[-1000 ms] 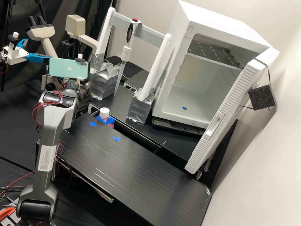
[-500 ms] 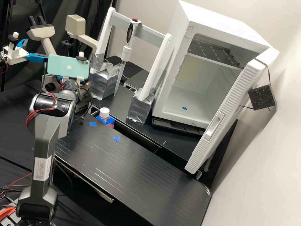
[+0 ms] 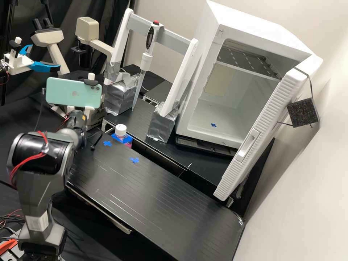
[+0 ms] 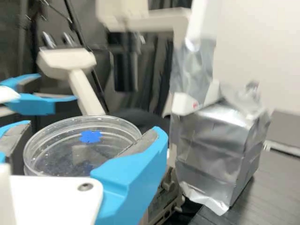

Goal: Move the petri dish to the bench

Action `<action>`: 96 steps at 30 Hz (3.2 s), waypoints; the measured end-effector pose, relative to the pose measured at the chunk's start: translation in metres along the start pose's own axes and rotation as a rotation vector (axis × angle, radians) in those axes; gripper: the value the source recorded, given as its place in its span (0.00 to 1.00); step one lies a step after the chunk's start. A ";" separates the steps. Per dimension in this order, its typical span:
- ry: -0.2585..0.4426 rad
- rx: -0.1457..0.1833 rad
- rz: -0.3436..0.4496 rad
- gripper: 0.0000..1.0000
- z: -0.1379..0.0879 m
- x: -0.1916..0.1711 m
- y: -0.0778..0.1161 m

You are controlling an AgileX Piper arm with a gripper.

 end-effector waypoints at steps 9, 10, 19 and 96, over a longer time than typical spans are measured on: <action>0.026 -0.034 0.072 0.00 0.006 -0.073 -0.010; 0.005 -0.037 0.094 0.00 0.012 -0.082 -0.009; -0.110 -0.014 0.145 0.00 0.052 -0.125 -0.009; -0.344 -0.156 0.442 1.00 0.077 -0.189 0.019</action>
